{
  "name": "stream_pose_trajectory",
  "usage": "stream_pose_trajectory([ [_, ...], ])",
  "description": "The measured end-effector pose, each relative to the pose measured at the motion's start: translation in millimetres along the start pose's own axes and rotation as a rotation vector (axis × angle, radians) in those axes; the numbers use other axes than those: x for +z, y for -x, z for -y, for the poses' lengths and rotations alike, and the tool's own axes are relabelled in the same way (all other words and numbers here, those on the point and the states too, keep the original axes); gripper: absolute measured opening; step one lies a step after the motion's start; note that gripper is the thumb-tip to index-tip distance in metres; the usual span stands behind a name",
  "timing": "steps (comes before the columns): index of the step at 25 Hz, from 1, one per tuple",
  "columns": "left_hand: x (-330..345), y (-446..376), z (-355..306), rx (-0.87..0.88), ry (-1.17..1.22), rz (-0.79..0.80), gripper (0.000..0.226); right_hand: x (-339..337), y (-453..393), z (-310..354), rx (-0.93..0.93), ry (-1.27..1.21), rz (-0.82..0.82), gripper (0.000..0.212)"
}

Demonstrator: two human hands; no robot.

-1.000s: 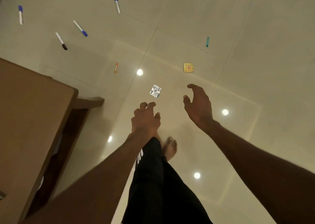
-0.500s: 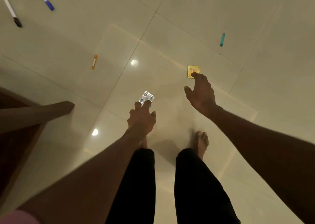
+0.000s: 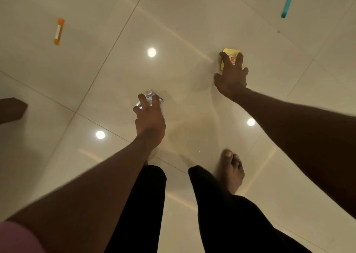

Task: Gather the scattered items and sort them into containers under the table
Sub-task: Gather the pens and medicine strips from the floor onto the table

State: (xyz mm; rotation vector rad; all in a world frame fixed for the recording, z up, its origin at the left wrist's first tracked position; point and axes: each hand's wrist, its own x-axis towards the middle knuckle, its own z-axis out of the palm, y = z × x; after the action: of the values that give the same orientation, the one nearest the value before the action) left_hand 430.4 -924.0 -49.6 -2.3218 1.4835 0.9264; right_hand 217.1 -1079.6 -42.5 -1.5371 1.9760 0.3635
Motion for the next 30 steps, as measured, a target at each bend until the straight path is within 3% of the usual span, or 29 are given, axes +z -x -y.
stream_pose_trajectory([
  [3,3,-8,3,0.011,-0.044,-0.036,0.066,14,6,3,-0.079,0.122,-0.091,0.048],
  [6,-6,-6,-4,0.056,0.009,-0.031,0.055,25,29,15,-0.195,0.240,-0.079,0.049],
  [10,-17,-4,-15,0.082,-0.026,-0.014,0.059,30,64,33,-0.301,0.090,-0.038,0.038],
  [13,-18,-8,-11,-0.039,0.233,-0.026,0.041,29,80,48,-0.246,-0.145,-0.073,0.029],
  [16,-16,-7,-1,-0.120,0.460,-0.099,0.038,30,90,55,-0.089,-0.323,-0.076,0.027],
  [20,-15,16,29,-0.170,0.695,-0.220,0.047,50,109,56,0.026,-0.610,0.054,0.048],
  [26,0,41,68,-0.366,0.604,-0.161,0.042,88,136,58,0.044,-0.571,0.199,0.042],
  [30,25,53,56,-0.279,0.506,-0.083,0.055,113,144,59,0.021,-0.520,0.223,0.039],
])
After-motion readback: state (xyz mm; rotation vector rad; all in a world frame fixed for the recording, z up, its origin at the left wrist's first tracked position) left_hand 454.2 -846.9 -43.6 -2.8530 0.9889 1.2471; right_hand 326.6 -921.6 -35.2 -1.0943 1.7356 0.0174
